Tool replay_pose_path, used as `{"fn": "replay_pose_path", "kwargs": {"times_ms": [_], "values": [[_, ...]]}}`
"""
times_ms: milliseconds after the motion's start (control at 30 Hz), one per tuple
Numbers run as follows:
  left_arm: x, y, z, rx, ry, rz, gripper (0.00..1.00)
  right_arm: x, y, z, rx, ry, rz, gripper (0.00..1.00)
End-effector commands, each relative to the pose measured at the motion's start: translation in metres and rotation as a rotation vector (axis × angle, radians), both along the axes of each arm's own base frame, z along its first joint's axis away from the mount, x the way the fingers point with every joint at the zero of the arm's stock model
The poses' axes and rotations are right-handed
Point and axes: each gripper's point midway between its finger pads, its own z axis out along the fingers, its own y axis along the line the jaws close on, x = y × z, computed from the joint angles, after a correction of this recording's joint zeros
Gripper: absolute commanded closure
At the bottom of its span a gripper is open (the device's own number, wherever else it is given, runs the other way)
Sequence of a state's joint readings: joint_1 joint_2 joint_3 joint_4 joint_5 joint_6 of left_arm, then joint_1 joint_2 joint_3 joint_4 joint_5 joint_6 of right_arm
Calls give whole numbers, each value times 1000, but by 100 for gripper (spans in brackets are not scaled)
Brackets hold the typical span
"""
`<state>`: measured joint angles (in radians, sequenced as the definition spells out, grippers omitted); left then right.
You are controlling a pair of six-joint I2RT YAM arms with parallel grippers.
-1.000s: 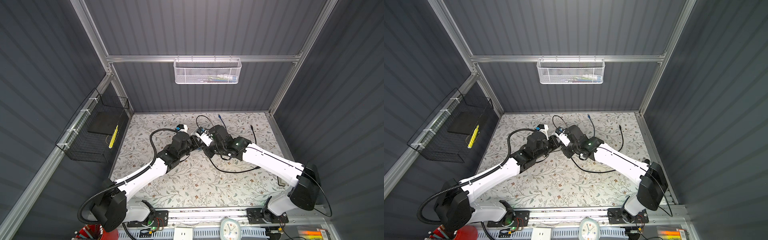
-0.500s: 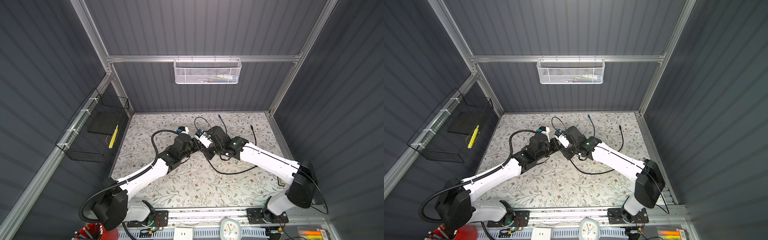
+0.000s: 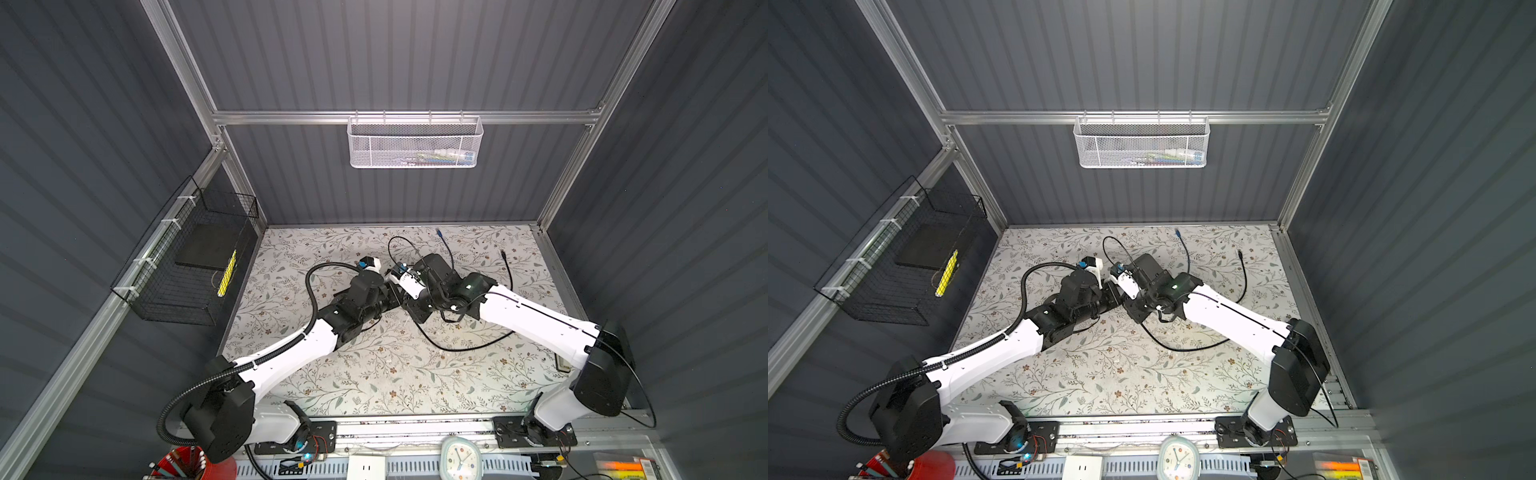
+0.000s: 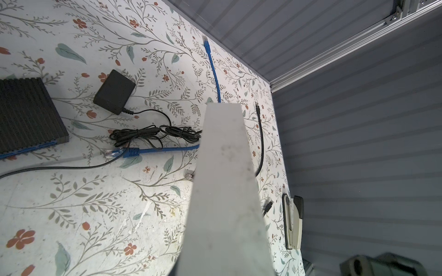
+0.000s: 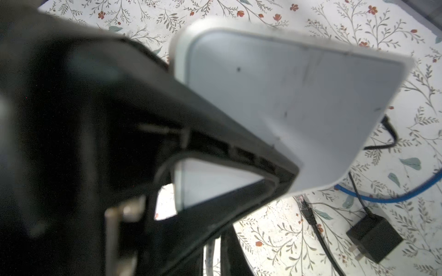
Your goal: Insert the plug into the switch port
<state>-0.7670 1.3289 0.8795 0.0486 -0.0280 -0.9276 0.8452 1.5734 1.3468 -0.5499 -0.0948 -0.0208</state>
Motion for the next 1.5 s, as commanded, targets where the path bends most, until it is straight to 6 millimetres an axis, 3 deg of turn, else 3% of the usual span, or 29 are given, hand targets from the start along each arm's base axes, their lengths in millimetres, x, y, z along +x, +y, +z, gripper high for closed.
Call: {"fn": "replay_pose_path", "kwargs": {"times_ms": [0,200,367,667,833,1033,1167,1467], "values": [[-99,-33,-60,68,301,-339,100,34,51,277,832,-705,34,100],[-73,-2,-55,86,291,-204,100,28,52,261,795,-660,47,100],[-45,30,-41,57,256,-94,100,18,50,228,735,-581,54,94],[-21,33,-22,98,203,-81,100,10,36,159,609,-469,13,80],[-16,37,-21,137,198,-83,100,2,14,130,528,-432,-16,64],[-12,39,-16,132,181,-73,100,-12,-7,93,470,-358,-49,59],[-10,46,-14,143,170,-59,100,-14,-32,65,408,-317,-127,58],[-25,60,-4,164,102,-85,100,20,-112,-24,166,-77,-343,57]]}}
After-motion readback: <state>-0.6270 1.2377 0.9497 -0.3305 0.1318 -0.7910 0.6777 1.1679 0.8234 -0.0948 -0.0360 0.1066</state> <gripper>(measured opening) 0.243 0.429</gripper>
